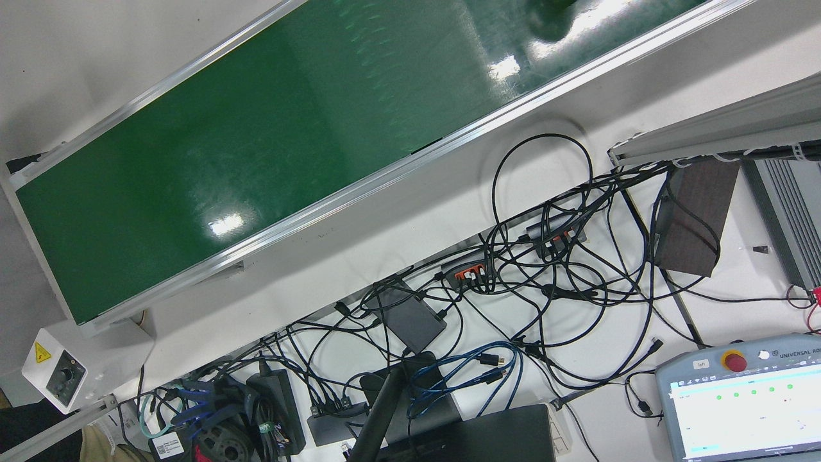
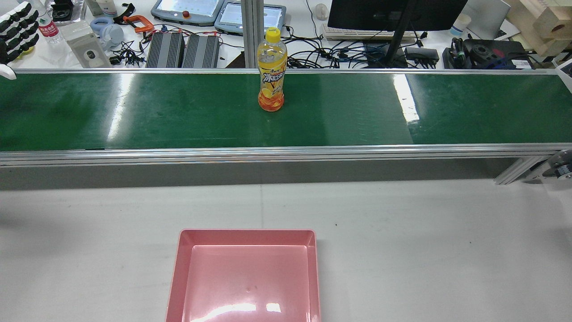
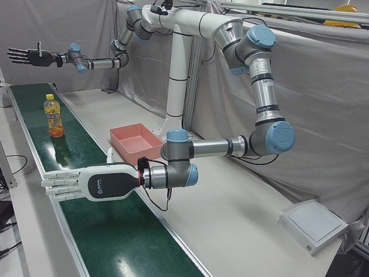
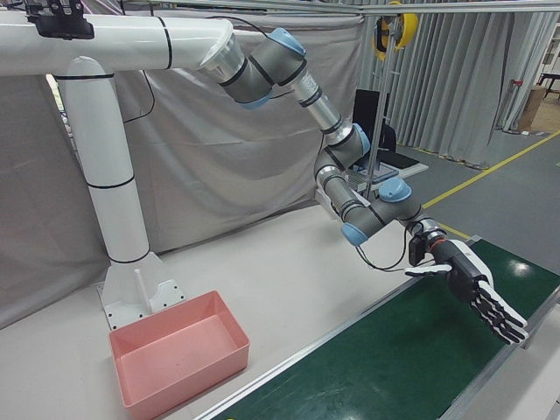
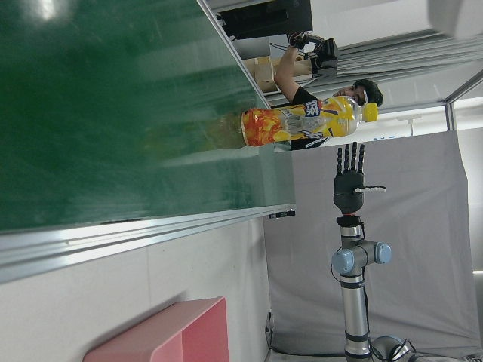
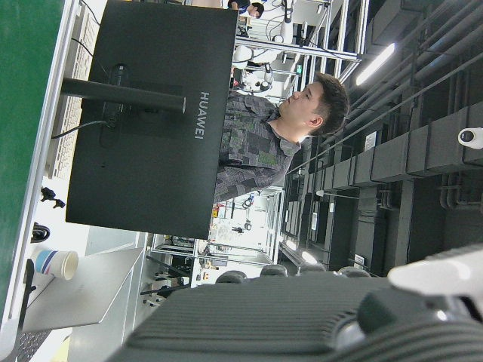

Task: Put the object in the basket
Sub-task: 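Move the left hand over the conveyor toward the approaching juice bottle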

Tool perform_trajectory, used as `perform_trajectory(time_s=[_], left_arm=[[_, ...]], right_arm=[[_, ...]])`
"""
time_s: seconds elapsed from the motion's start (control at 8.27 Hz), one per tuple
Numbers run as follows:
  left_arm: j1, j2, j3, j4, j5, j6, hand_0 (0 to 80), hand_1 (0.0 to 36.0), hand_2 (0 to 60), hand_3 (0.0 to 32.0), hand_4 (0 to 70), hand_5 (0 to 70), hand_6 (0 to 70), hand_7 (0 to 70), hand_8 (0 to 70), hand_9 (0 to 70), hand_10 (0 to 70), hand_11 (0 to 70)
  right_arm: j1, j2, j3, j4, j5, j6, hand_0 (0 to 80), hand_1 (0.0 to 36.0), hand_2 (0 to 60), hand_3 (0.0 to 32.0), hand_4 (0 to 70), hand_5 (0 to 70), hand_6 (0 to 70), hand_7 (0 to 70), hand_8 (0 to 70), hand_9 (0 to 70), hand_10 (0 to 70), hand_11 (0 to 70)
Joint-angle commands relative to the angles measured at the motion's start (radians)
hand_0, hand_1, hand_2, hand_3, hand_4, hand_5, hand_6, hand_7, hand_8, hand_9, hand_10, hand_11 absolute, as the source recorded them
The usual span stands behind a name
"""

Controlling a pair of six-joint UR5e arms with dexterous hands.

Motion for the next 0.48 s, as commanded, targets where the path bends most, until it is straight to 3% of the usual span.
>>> perform_trajectory(time_s=[0.0,0.24,0.36], left_arm=[[0.204,0.001,-0.012,-0.027,-0.216,-0.129,60.6,11.2,0.0,0.4,0.0,0.0,0.0,0.0,0.0,0.0,0.0,0.0],[0.206,0.003,-0.016,-0.006,-0.222,-0.125,62.8,12.8,0.0,0.6,0.0,0.3,0.0,0.0,0.0,0.0,0.0,0.0],[0.202,0.006,-0.061,0.040,-0.226,-0.090,64.6,13.7,0.0,0.0,0.0,1.1,0.0,0.0,0.0,0.0,0.0,0.0]], right_arm=[[0.000,0.000,0.000,0.000,0.000,0.000,0.0,0.0,0.0,0.0,0.0,0.0,0.0,0.0,0.0,0.0,0.0,0.0],[0.000,0.000,0.000,-0.002,0.000,0.000,0.0,0.0,0.0,0.0,0.0,0.0,0.0,0.0,0.0,0.0,0.0,0.0],[0.000,0.000,0.000,0.000,0.000,0.000,0.0,0.0,0.0,0.0,0.0,0.0,0.0,0.0,0.0,0.0,0.0,0.0]])
